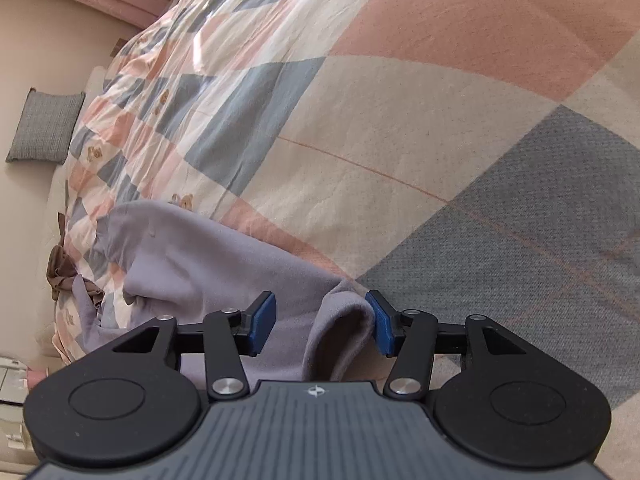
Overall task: Fold clothes
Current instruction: 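Lift the trousers by the waistband with both grippers and stretch them out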
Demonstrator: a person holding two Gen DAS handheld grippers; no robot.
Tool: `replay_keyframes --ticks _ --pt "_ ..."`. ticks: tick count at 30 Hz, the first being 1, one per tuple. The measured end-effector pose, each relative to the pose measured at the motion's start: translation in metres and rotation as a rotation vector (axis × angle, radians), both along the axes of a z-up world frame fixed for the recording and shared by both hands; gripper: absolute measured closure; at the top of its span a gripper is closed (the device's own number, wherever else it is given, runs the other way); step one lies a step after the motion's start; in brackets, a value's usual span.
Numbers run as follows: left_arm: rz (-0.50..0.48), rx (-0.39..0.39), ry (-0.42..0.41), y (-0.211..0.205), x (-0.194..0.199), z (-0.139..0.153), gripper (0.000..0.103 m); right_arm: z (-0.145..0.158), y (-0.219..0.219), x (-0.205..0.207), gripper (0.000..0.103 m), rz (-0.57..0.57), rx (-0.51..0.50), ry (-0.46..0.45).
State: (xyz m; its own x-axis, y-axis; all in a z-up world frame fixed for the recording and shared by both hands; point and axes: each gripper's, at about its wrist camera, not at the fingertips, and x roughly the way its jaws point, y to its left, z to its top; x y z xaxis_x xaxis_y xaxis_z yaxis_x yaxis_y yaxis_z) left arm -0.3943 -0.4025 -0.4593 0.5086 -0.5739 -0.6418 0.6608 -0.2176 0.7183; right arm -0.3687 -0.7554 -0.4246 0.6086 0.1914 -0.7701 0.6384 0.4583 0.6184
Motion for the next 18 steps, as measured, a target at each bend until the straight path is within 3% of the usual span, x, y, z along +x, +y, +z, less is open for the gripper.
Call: replay_keyframes --ticks 1,5,11,18 --pt "-0.021 -0.004 0.004 -0.001 0.004 0.0 0.099 0.002 -0.001 0.002 0.095 0.016 -0.026 0.022" --pt "-0.049 -0.08 0.142 0.005 0.01 0.048 0.1 0.026 -0.01 -0.007 0.097 0.028 -0.079 -0.012" --pt "-0.163 -0.177 0.25 0.007 -0.023 0.116 0.101 0.08 -0.024 -0.053 0.098 -0.03 -0.157 -0.058" --pt "-0.248 -0.228 0.381 -0.019 -0.105 0.128 0.1 0.092 -0.037 -0.136 0.098 -0.057 -0.292 0.152"
